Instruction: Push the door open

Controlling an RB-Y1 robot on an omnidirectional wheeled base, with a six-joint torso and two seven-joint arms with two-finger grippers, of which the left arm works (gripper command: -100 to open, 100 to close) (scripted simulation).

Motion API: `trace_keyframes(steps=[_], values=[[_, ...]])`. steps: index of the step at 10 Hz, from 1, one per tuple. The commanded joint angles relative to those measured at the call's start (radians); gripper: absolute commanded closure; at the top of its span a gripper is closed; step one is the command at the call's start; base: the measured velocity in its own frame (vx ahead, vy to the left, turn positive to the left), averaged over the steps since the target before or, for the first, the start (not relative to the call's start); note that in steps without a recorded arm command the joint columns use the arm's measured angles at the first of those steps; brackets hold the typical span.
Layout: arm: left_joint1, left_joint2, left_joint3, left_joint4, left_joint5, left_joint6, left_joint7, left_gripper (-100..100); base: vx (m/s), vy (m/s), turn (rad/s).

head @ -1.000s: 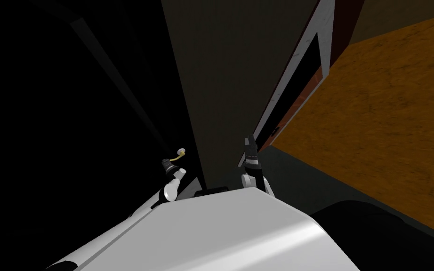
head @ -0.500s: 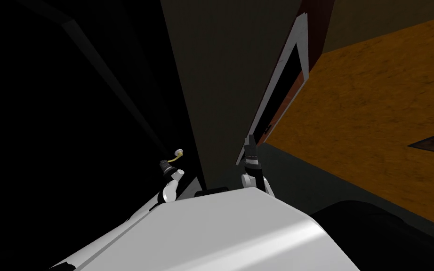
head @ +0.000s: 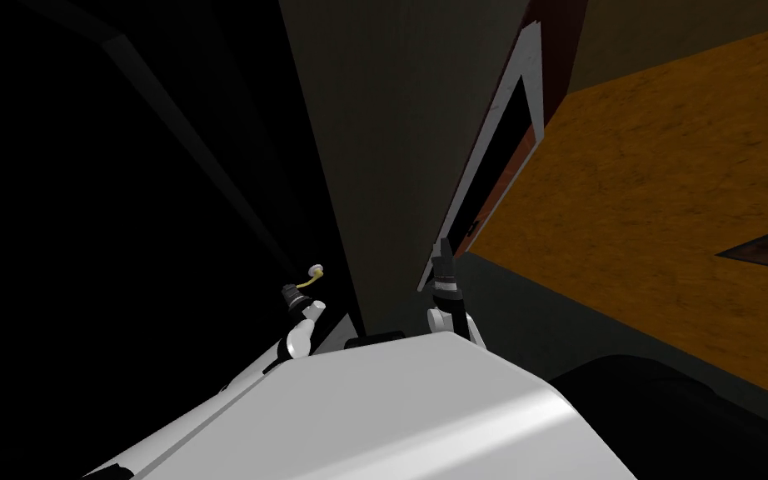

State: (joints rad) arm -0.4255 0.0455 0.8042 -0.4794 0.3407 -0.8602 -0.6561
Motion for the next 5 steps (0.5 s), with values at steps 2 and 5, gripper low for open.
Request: trace_keyframes(steps=[2, 5], values=[[0.009, 0.003, -0.003, 0.012, 0.011, 0.025, -0.014, 100, -0.023, 0.046, -0.130], [0.013, 0.005, -0.004, 0.011, 0.015, 0.030, -0.019, 100, -0.009, 0.018, -0.050]])
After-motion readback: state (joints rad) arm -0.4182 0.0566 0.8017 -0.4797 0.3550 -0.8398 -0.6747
